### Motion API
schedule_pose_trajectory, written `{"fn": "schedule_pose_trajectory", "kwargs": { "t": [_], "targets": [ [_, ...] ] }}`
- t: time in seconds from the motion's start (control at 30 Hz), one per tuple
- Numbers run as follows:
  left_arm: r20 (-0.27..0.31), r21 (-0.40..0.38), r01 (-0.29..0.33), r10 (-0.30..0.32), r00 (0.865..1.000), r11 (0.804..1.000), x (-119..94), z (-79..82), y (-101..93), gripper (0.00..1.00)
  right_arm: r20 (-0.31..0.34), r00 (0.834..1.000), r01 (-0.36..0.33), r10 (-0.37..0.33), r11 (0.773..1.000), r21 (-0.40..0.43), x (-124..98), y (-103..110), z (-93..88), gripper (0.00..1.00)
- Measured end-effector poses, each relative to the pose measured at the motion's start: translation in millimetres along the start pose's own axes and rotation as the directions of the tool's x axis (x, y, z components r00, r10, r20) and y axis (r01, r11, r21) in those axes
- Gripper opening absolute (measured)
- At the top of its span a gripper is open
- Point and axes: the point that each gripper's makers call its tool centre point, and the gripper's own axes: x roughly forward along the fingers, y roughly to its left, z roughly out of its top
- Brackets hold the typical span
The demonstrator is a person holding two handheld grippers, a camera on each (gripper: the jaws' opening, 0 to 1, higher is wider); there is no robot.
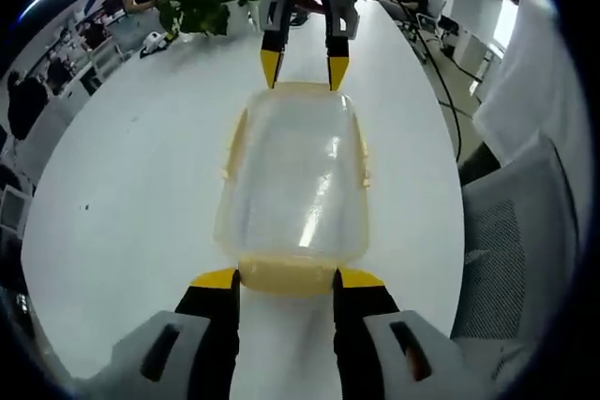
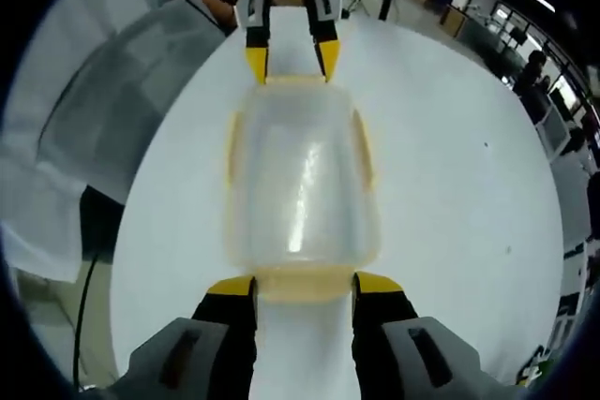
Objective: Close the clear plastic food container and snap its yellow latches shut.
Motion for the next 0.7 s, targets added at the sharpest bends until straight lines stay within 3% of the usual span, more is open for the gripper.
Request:
{"fn": "schedule_pose_trajectory", "kwargs": {
  "t": [0.37,0.7],
  "targets": [
    [0.007,-0.001,0.006,-0.006,1.000,1.000,0.9,-0.6,-0.7,0.39,0.002,1.000,-0.005,0.005,1.000,0.006,0.9,-0.5,0.4,0.39],
    [0.013,-0.016,0.006,-0.006,1.000,1.000,-3.1,-6.4,-1.1,0.46,0.027,0.999,0.022,-0.024,0.997,0.077,-5.3,-5.6,-0.8,0.45]
  ]
}}
